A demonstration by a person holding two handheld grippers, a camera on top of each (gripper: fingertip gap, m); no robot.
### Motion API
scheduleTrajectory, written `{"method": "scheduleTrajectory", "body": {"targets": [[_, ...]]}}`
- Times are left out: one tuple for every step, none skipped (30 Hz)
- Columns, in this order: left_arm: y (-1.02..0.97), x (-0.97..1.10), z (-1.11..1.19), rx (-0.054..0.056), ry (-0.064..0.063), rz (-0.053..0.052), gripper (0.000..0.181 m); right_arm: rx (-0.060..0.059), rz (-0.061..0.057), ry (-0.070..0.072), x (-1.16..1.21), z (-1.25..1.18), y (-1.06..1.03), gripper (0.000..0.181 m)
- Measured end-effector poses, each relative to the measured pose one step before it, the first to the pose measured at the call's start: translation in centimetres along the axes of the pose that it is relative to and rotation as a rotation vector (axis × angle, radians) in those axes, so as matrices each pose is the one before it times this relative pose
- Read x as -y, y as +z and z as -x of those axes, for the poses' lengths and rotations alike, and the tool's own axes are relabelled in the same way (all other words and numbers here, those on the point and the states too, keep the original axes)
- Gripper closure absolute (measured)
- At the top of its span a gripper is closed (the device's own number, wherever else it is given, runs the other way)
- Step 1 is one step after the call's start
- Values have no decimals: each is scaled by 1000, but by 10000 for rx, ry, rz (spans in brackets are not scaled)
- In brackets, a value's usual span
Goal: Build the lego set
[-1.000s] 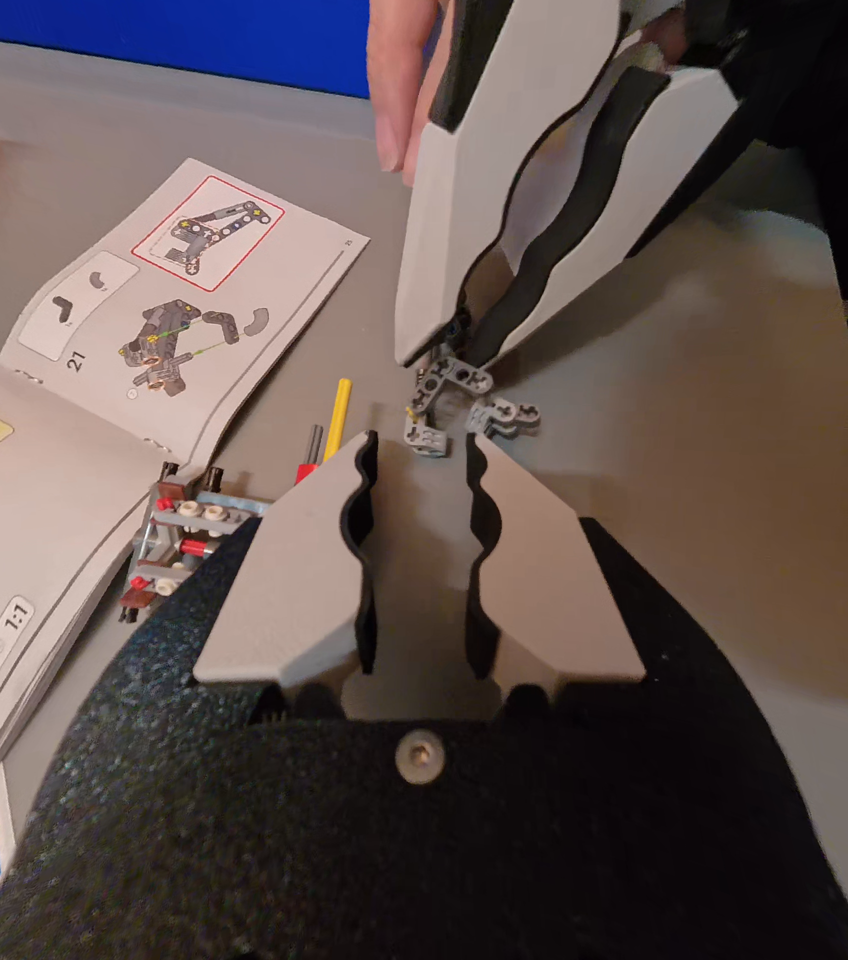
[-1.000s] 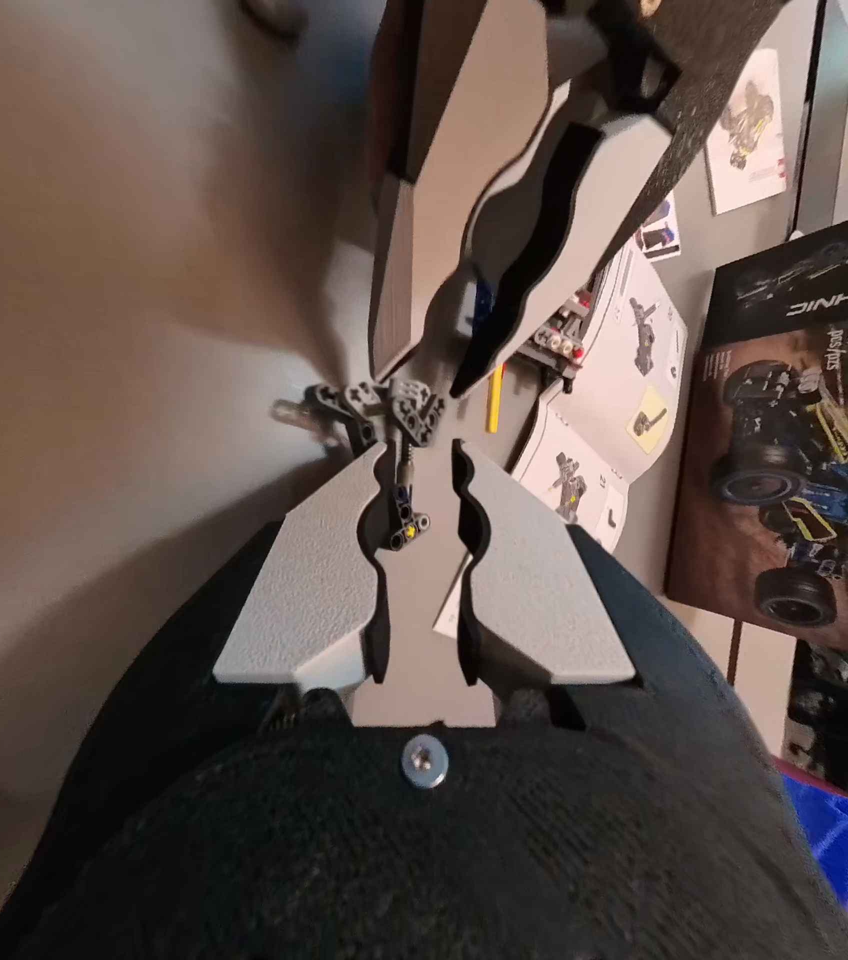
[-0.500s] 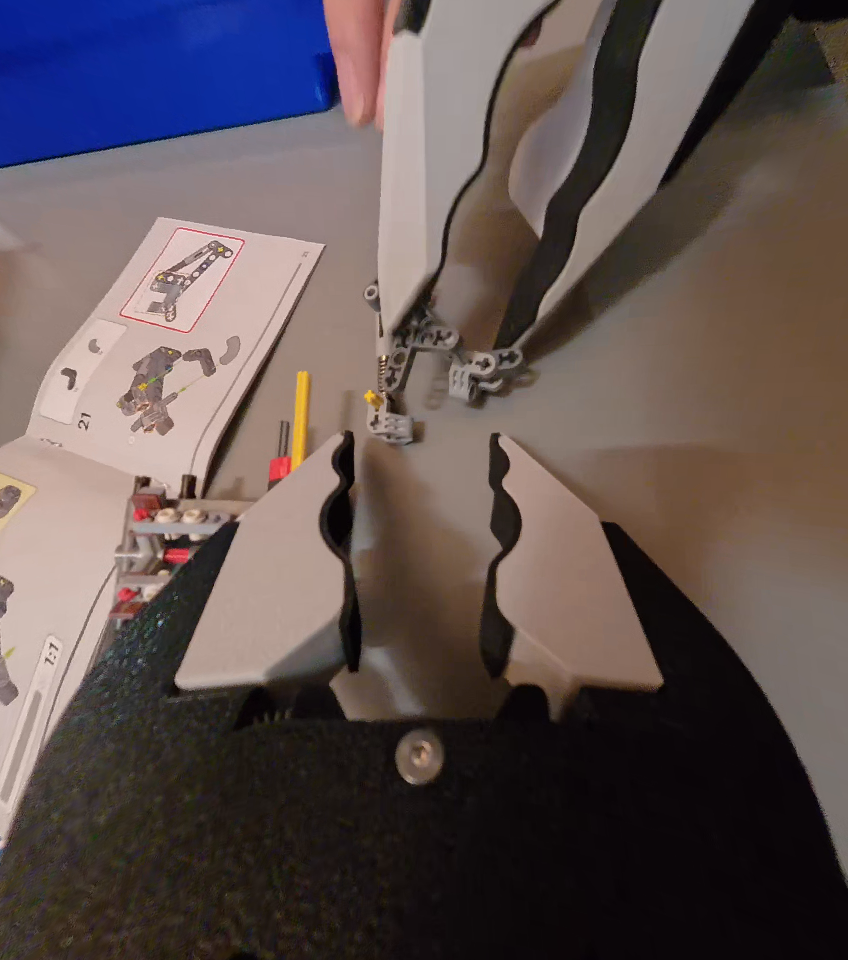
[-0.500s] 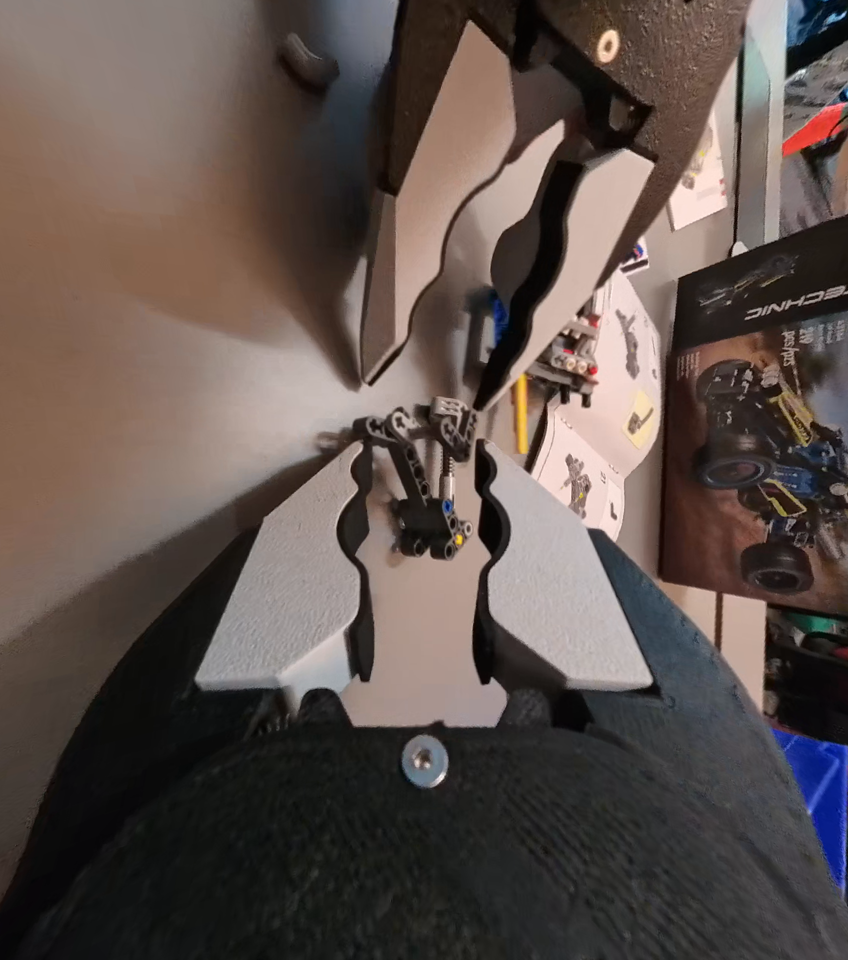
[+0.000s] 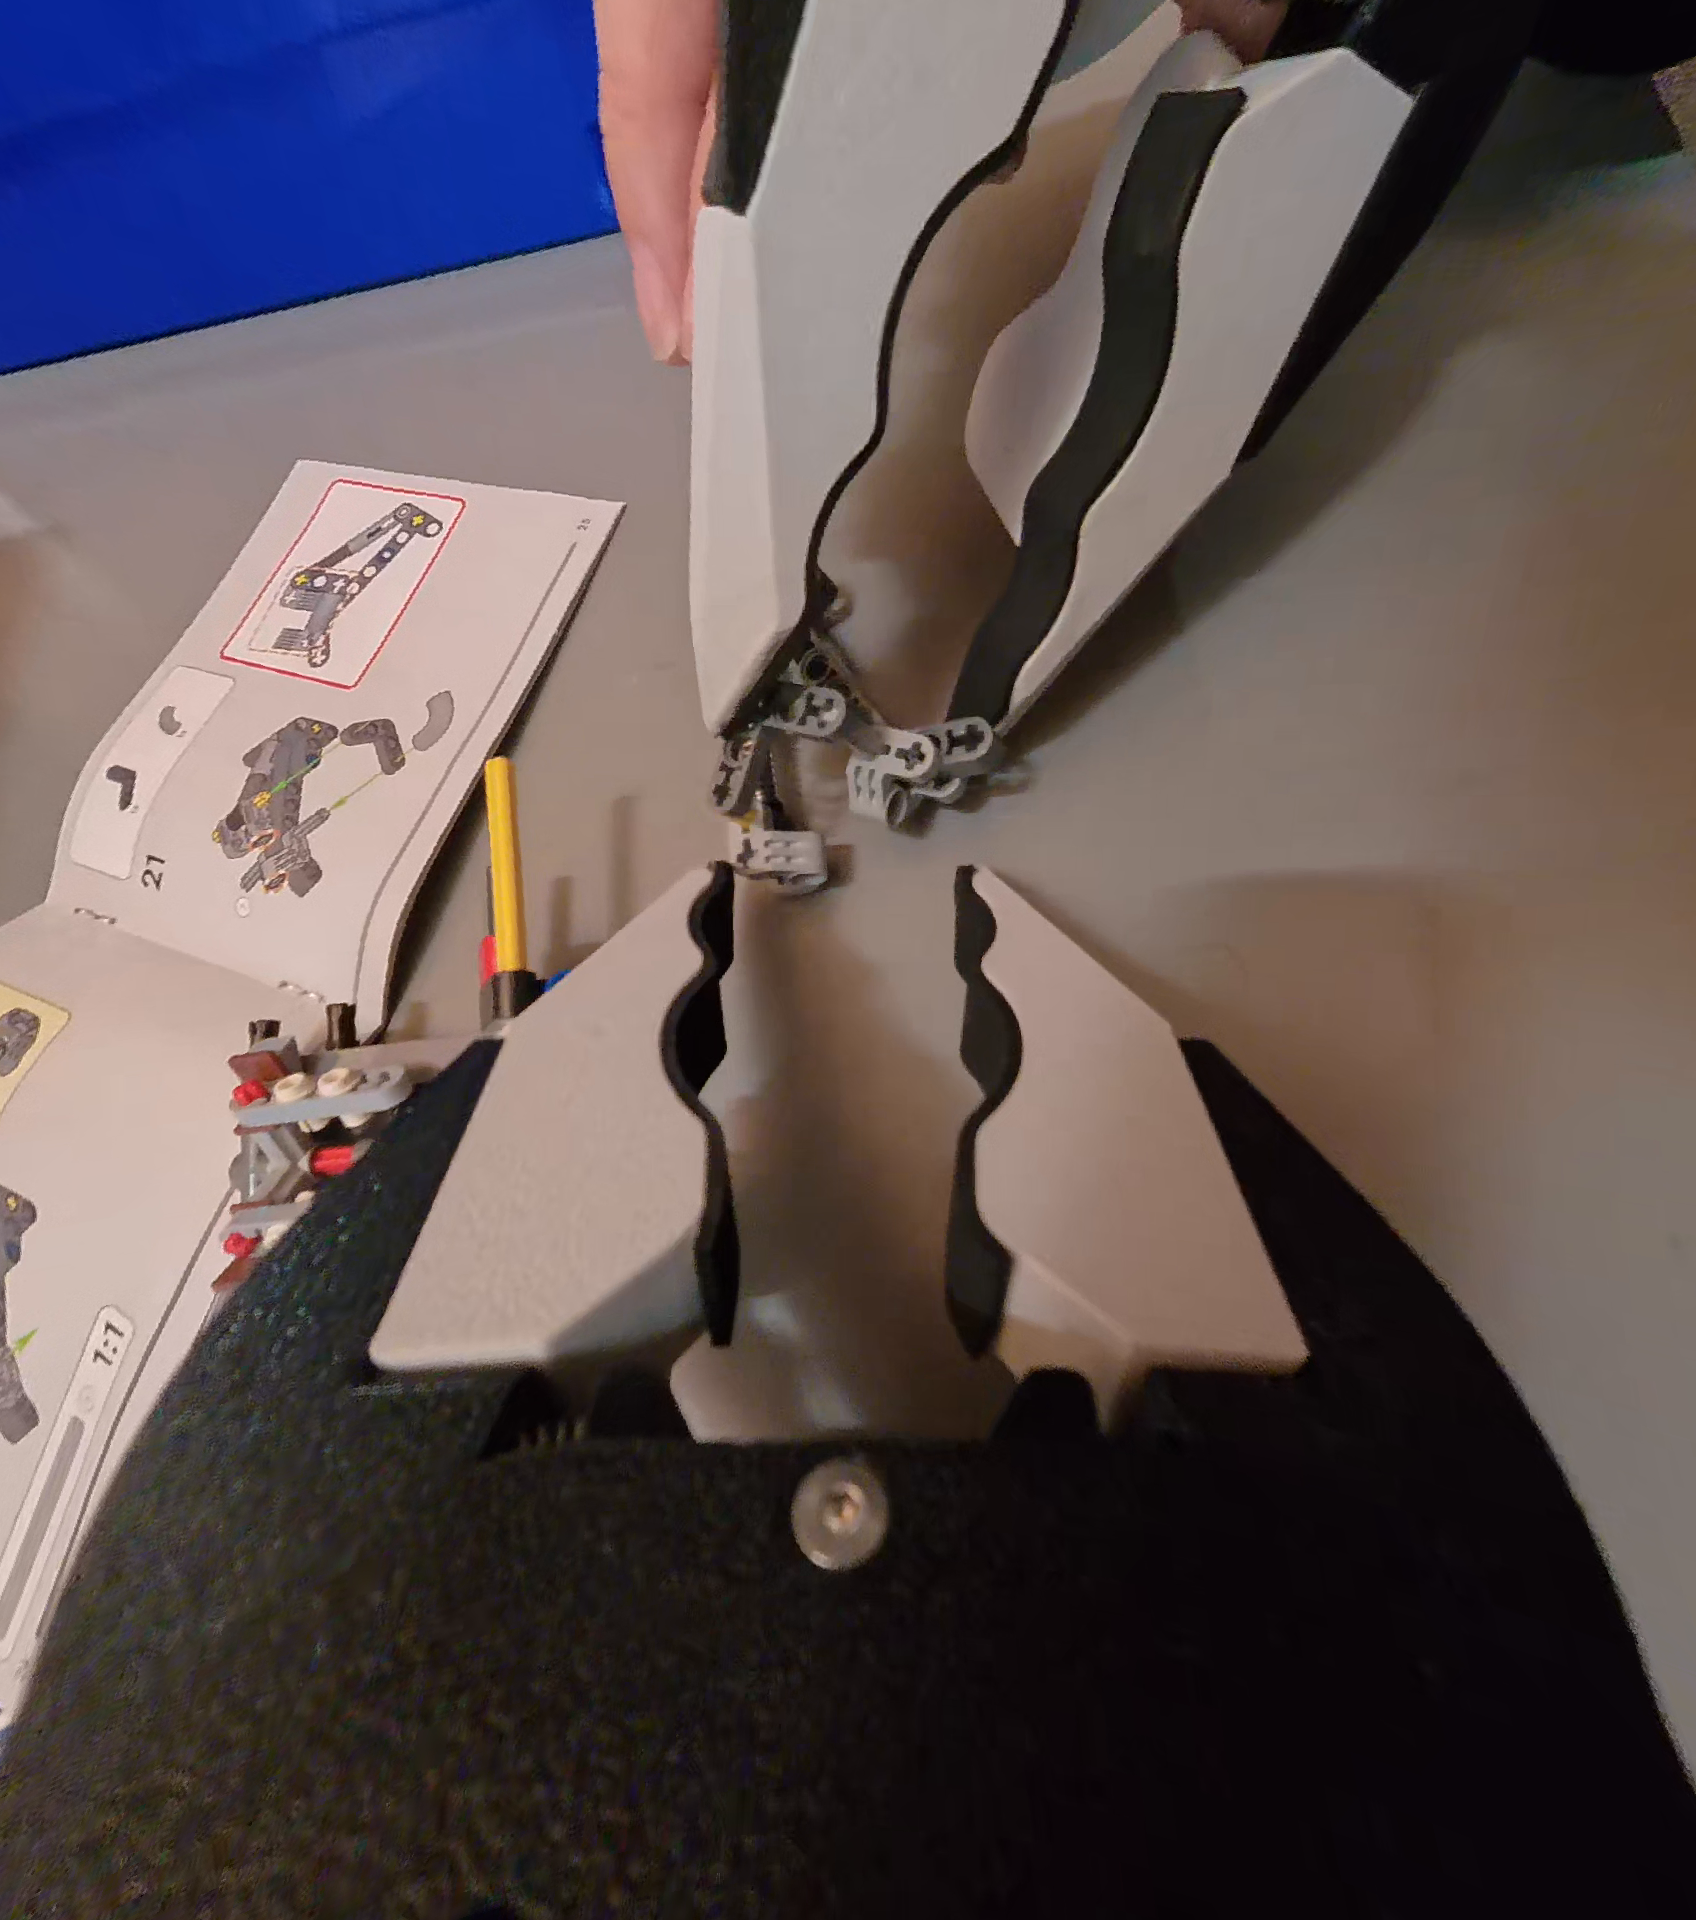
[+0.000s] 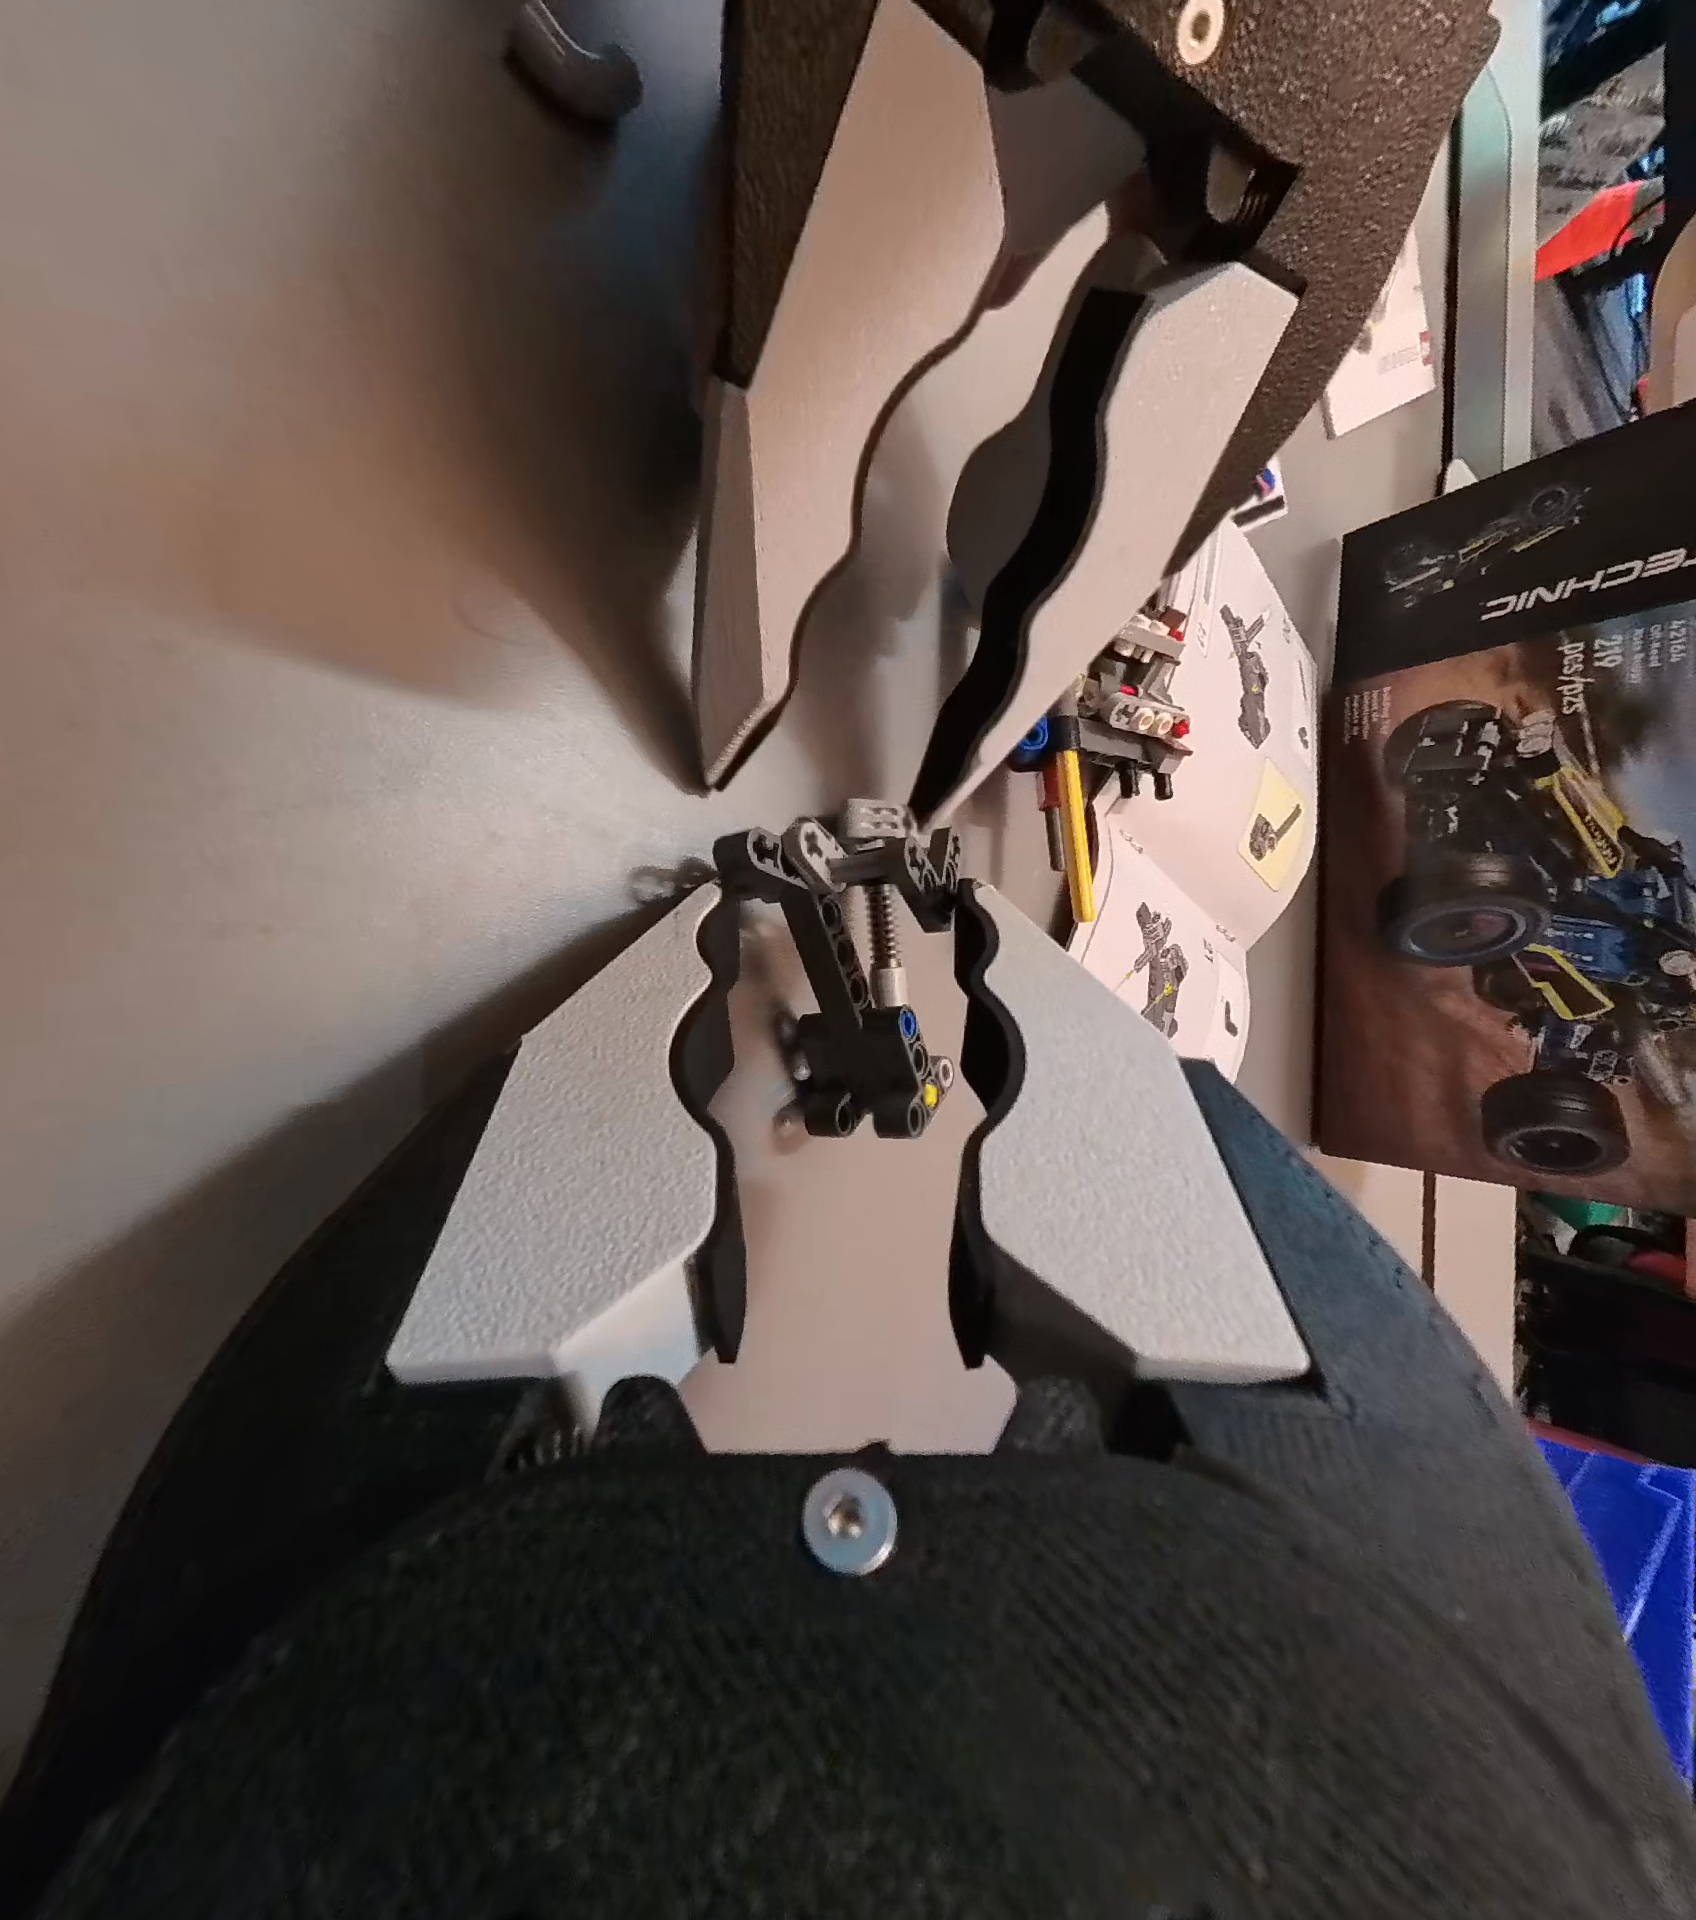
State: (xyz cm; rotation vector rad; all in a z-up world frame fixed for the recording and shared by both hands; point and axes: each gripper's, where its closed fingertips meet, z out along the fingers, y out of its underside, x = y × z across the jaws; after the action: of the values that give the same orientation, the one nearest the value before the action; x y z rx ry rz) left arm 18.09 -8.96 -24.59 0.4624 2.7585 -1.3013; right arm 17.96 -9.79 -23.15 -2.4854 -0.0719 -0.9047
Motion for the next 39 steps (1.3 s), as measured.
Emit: {"method": "scheduleTrajectory", "body": {"targets": [[17,-3,-76,-14,66,3,142,18,-14,51,-9,-7,-6,142],[0,9,-30,8,46,-5,142,11,-6,16,-5,-16,-24,142],[-5,2,5,14,10,-1,143,24,13,-12,-16,-8,-69,142],[-7,-21,48,20,-25,6,143,39,18,3,-26,-3,-126,142],[11,-25,53,16,-42,8,143,-12,31,25,-78,-116,-208,142],[-12,-14,39,-3,-36,0,143,-57,-7,41,-67,-219,-281,142],[-5,-8,34,4,-24,-9,142,-56,-73,71,-10,-236,-330,143],[-9,-2,46,32,-17,-11,143,-109,-129,105,36,-318,-322,146],[-11,-6,39,27,-5,-7,143,-128,-175,132,85,-357,-282,148],[9,-1,8,9,10,-2,143,-55,-186,146,90,-250,-195,150],[7,-25,24,22,9,9,144,-16,-136,138,44,-160,-70,152],[12,-24,18,19,3,13,144,60,-34,51,-57,-6,27,152],[19,-14,-22,-22,1,2,145,16,71,-60,-145,-32,87,152],[5,-6,-45,-55,-13,0,145,-94,94,-130,-111,-155,110,153],[6,-22,-14,-59,-44,4,146,9,51,-128,-21,11,127,154],[9,-27,11,-51,-70,6,146,126,6,-75,52,164,116,155],[14,-24,4,-64,-73,7,146,103,-15,-77,86,123,108,159],[13,-24,-19,-80,-71,8,146,8,2,-132,67,8,75,161],[16,-23,-27,-89,-83,10,147,-37,24,-153,58,-52,40,161],[3,-27,-3,-91,-102,12,147,-54,50,-147,20,-102,32,162],[10,-48,9,-86,-119,15,147,30,70,-172,3,32,35,164],[8,-35,25,-85,-119,15,147,57,85,-191,-20,104,83,164],[13,-20,6,-79,-103,13,147,51,100,-217,-38,137,85,163],[9,-29,6,-64,-83,10,147,104,86,-189,-18,221,84,162],[10,-19,-12,-54,-56,7,147,-8,82,-109,-35,4,64,161],[3,-5,-20,-46,-27,4,147,-38,49,-78,-35,-53,50,161],[8,-10,-23,-32,-12,2,148,13,37,-101,-63,6,60,161],[3,0,-18,-23,-11,2,148,-50,25,-102,-41,-103,60,162],[3,0,-7,-16,-9,2,148,-104,2,-92,-25,-199,65,162],[-2,-3,-6,-9,-4,1,148,-36,-42,-85,30,-104,86,163],[6,4,0,-8,-2,0,149,27,-45,-82,40,-13,76,163],[-2,-4,-8,-10,-6,1,149,19,-8,-109,33,-16,74,163],[9,-8,-7,-15,-10,2,149,63,-10,-161,61,58,50,164],[2,-1,-17,-22,-12,3,149,56,-37,-139,108,43,33,164],[1,-3,-6,-20,-14,3,149,49,-49,-99,124,33,40,165],[3,1,-3,-12,-12,1,149,70,-24,-93,79,43,41,167],[-2,-2,2,-4,-3,0,149,73,19,-85,-7,60,38,170],[3,4,-1,3,7,-1,149,33,62,-63,-82,-5,55,172],[-9,8,4,11,15,-2,149,67,30,-43,-42,64,67,174]]}}
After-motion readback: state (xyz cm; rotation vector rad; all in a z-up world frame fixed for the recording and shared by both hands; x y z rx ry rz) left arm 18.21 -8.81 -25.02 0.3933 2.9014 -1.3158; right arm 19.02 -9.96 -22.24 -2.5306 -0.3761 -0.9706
